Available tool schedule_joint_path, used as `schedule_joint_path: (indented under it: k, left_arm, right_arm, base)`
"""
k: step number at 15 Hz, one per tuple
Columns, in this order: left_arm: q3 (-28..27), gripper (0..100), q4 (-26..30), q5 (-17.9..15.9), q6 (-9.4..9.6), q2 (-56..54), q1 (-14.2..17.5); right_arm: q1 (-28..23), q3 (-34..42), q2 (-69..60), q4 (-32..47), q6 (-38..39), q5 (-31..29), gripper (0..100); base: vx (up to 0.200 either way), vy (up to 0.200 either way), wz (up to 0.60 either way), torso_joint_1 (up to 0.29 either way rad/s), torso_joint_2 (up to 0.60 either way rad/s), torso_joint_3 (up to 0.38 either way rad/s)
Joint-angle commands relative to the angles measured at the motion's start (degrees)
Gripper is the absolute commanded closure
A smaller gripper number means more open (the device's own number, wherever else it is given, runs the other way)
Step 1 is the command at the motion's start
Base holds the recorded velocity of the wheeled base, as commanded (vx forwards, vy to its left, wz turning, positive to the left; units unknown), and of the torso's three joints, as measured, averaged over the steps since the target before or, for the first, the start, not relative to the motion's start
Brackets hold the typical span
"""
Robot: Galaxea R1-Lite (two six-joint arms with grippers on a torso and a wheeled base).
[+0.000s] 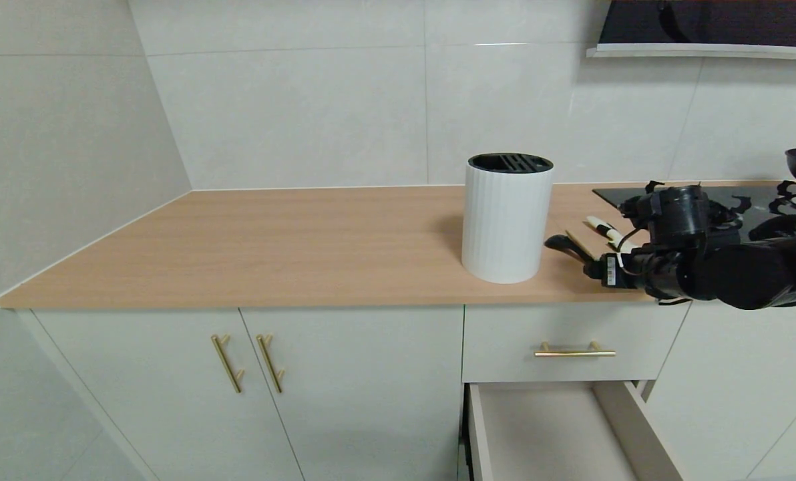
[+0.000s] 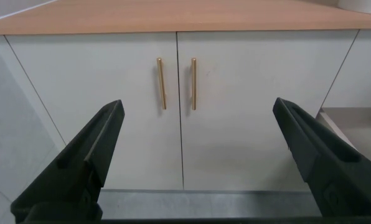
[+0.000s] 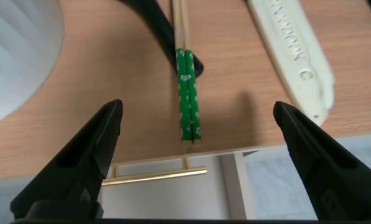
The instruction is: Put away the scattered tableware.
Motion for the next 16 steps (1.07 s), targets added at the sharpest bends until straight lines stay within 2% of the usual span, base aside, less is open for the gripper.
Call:
schedule_joint_path:
  k: [1,5,6,16]
  left_arm:
    - [0.0,0,0.0,0.0,-0.01,0.0,0.0]
    - [0.0,0,0.0,0.0,-0.01,0.0,0.0]
    - [0.0,0,0.0,0.0,-0.01,0.0,0.0]
    - [0.0,0,0.0,0.0,-0.01,0.0,0.0]
  right_arm:
    - [0.0,0.0,0.4,0.1,0.0,0.0,0]
    - [0.0,0.0,1.1,0.1,0.0,0.1,0]
    - [0.0,0.0,1.1,0.1,0.0,0.1,100]
    - [0.0,0.1,0.7,0.2,0.1,0.0,100]
  base:
    - [0.000,0.000,0.00,0.000,0.00,0.000]
    - [0.000,0.000,0.00,0.000,0.00,0.000]
    - [0.000,0.000,0.00,0.000,0.00,0.000]
    - [0.000,0.000,0.00,0.000,0.00,0.000]
